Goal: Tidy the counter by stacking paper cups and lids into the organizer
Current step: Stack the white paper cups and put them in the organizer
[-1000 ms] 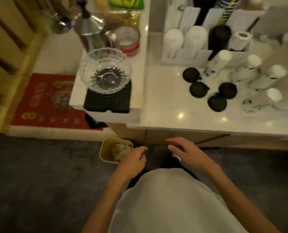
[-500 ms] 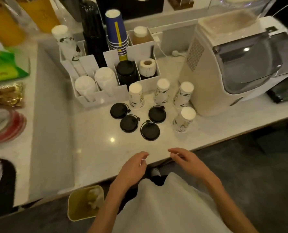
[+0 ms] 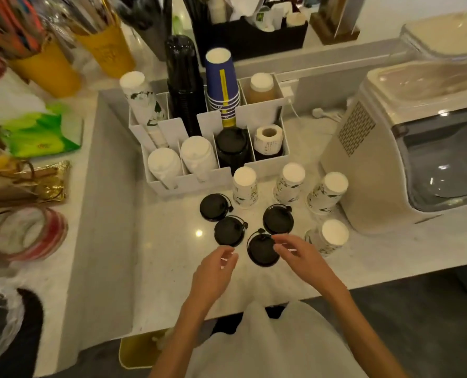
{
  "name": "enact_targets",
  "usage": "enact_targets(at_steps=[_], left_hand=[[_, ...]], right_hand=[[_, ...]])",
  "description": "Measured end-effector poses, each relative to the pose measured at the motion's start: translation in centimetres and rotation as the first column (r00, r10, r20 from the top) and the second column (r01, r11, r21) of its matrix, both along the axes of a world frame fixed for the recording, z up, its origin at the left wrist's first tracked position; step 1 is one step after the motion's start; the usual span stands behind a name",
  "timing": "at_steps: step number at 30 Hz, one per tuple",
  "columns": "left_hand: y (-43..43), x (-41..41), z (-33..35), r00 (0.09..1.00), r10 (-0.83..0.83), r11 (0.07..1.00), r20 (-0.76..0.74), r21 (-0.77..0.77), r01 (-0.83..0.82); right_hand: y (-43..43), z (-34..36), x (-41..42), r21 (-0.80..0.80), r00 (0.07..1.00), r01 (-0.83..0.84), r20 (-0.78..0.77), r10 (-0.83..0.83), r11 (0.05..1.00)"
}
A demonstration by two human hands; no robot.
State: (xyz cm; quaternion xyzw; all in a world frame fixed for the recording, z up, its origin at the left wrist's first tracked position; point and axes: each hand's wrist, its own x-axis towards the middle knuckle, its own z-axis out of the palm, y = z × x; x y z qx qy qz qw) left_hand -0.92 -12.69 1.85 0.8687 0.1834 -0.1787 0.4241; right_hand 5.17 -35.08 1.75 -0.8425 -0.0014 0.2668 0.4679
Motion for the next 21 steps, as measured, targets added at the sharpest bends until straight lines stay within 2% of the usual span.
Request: enact_targets(at_steps=[5,7,9,11,14,21], left_hand=[[2.3,5.7,-2.1,0.999,0.002,0.991,0.047,0.137,-0.008],[3.0,8.3,-3.3,0.996,-0.023,0.988,0.088,0.157,0.009],[3.4,10.8,-4.3,0.992,-0.062,0.991,0.107,0.126,0.048],[3.7,13.1,-5.1,0.987,-0.094,0.994,0.130,0.070,0.086],[3.5,15.8,-6.0,0.970,-0.131,0.988,0.206,-0.048,0.144],[2.2,17.7,-7.1,0.970,-0.108,0.967,0.216,-0.204,0.153]], right_hand=[[4.2,1.8,5.3,-0.017,0.992,0.112,0.067,-0.110,0.994],[5.9,2.2,7.4,-0.097,0.986,0.138,0.112,-0.127,0.986],[7.6,2.4,9.2,-0.163,0.970,0.178,0.195,-0.145,0.970],[9.2,2.4,10.6,-0.166,0.952,0.187,0.274,-0.137,0.968],[11.0,1.9,12.1,-0.139,0.958,0.167,0.256,-0.128,0.976],[12.4,1.7,12.5,-0.126,0.941,0.222,0.287,-0.179,0.967]])
